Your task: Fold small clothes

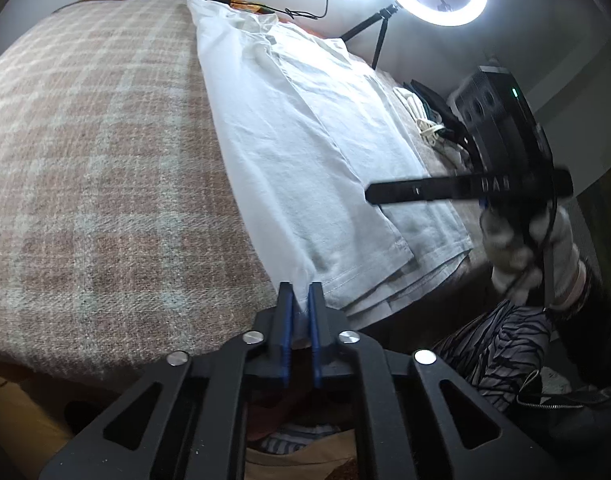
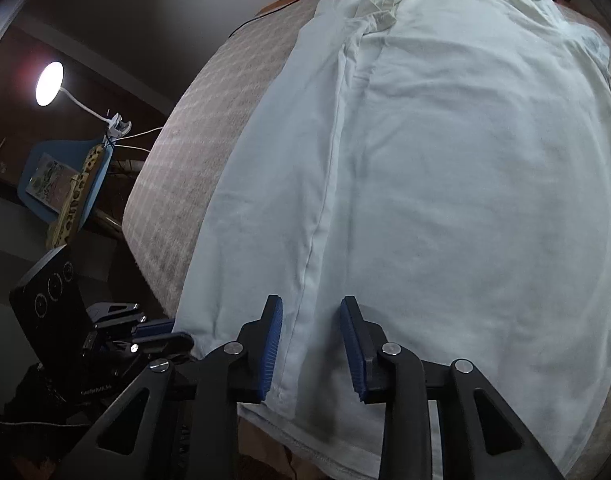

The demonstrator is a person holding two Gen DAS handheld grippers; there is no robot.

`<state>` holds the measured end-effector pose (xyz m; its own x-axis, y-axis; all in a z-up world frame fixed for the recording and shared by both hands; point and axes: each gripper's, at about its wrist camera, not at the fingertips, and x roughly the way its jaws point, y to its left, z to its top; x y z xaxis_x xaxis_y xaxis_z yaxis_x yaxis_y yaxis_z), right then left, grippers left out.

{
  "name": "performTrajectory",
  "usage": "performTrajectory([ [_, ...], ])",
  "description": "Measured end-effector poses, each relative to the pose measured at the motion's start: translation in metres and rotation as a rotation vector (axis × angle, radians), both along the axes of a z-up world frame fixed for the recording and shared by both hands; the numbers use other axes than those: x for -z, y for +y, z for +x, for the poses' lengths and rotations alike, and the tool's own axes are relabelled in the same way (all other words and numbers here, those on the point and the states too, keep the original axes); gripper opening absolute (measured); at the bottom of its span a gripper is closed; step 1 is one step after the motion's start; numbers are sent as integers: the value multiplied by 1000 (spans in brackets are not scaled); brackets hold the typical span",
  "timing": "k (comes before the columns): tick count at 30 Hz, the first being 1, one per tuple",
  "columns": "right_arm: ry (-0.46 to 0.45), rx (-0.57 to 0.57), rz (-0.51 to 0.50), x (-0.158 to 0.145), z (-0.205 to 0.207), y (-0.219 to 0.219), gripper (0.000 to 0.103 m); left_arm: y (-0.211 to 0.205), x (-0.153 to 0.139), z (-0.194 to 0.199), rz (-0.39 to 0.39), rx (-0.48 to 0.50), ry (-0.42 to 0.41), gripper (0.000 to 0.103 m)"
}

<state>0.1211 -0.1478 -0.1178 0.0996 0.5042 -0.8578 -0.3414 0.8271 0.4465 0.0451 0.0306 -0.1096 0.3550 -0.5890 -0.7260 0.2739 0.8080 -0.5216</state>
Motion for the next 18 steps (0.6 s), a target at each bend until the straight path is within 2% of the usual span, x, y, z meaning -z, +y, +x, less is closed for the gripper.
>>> performTrajectory([
  [2,4,-4,4,2,-1,3,5,5,0,-1,-12,-18,-4,4],
  [4,30,23,41,3,0,0,2,12,-2,-6,-24,-34,-15,4],
  [7,40,40,125,-3,-5,-1,2,20,-4,-10,-45,-63,-31,4],
  [10,17,25,43,1,-9,3,2,22,4,-12,-48,-62,-11,4],
  [11,17,27,17,4,-10,3,2,20,7,-12,-37,-54,6,4],
  [13,22,45,32,4,-9,0,1,18,7,-14,0,-57,1,4],
  [15,19,48,28,3,-9,0,4,16,2,-16,30,-64,-24,4],
  [18,-4,28,23,-3,-15,-5,14,15,-10,-18,93,-87,-89,4],
])
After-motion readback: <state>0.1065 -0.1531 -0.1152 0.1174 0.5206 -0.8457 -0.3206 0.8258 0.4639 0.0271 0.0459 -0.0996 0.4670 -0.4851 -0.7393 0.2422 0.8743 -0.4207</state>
